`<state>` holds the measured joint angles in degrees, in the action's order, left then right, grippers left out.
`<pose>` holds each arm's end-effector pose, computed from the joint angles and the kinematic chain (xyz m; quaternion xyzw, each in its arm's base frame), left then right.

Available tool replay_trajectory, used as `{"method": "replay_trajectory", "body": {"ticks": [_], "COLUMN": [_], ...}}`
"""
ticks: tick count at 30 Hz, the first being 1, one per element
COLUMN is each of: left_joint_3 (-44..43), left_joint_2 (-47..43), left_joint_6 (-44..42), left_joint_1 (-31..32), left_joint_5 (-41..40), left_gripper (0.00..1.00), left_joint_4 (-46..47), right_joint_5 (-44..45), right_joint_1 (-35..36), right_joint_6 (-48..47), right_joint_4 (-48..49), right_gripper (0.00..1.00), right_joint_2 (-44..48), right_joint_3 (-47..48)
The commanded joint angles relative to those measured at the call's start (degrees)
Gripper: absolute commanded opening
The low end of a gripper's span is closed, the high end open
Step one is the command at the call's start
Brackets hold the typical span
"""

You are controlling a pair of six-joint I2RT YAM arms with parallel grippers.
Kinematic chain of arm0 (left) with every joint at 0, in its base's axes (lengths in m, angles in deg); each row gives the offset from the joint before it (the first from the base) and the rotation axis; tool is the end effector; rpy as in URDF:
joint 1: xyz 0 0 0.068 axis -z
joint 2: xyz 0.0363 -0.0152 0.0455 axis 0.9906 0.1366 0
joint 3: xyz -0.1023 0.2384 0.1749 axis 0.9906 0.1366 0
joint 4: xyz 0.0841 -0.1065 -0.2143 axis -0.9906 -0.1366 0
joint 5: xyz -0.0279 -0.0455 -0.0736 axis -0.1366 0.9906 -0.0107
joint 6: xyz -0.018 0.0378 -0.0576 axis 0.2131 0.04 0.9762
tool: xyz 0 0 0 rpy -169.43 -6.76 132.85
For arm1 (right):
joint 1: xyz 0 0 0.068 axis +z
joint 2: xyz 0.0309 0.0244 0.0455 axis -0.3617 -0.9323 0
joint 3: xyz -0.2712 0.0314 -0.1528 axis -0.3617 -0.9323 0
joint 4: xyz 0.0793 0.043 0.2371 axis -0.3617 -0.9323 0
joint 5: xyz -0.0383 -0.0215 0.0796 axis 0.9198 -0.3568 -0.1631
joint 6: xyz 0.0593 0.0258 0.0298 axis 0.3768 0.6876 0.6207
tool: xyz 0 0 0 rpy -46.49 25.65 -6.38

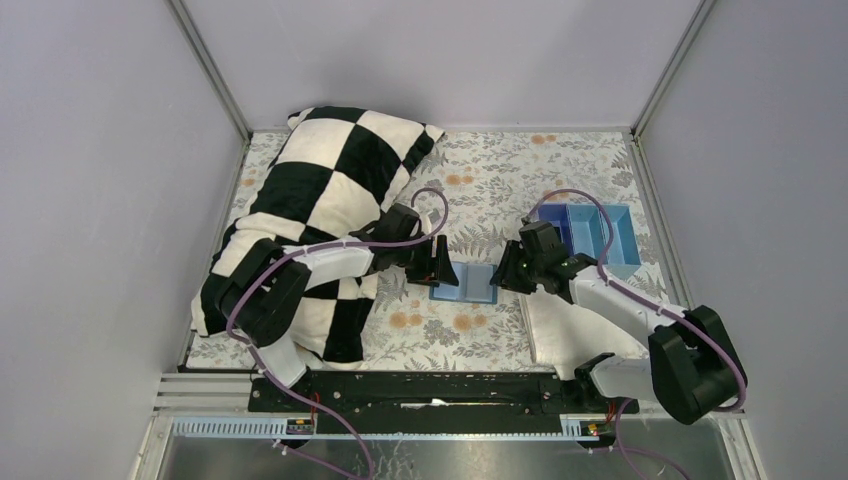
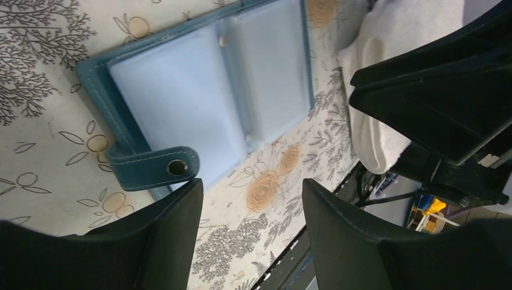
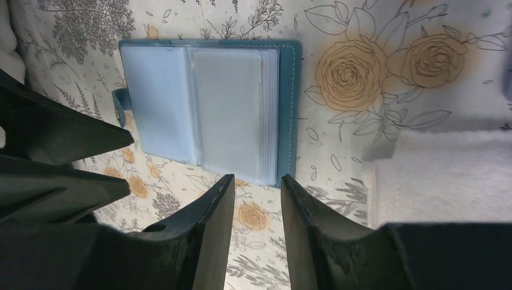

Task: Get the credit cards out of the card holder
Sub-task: Remove the credit card from the card holder.

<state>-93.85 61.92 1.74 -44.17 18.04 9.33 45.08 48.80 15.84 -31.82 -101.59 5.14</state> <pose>0.2594 -0.2402 0.2038 0.0984 0.9005 -0.4055 0.1222 0.2113 0.1172 0.2207 0.0605 0.9295 0.2344 0.2784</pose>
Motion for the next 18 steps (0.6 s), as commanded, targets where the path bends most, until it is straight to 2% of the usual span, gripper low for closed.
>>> {"method": "replay_trajectory", "body": {"ticks": [1,18], "left_joint_3": [-1.6,1.8], "left_joint_2": [1.4,4.5], "left_joint_6": [1.0,1.6], "left_joint_1": [-0.2,-1.2], "left_joint_5": [-2.4,-0.8], "left_gripper": [0.65,0.64], "left_joint_4": [4.2,6.9], "right_joint_5": [-2.9,-6.3], "right_joint_1": [0.3,0.4], "right_joint_6": [4.4,6.7], "right_joint_4": [9.4,20.0], "right_gripper": [0.41,0.4], "right_joint_2": [-2.4,-10.2], "right_joint_3": [-1.9,-4.3]}}
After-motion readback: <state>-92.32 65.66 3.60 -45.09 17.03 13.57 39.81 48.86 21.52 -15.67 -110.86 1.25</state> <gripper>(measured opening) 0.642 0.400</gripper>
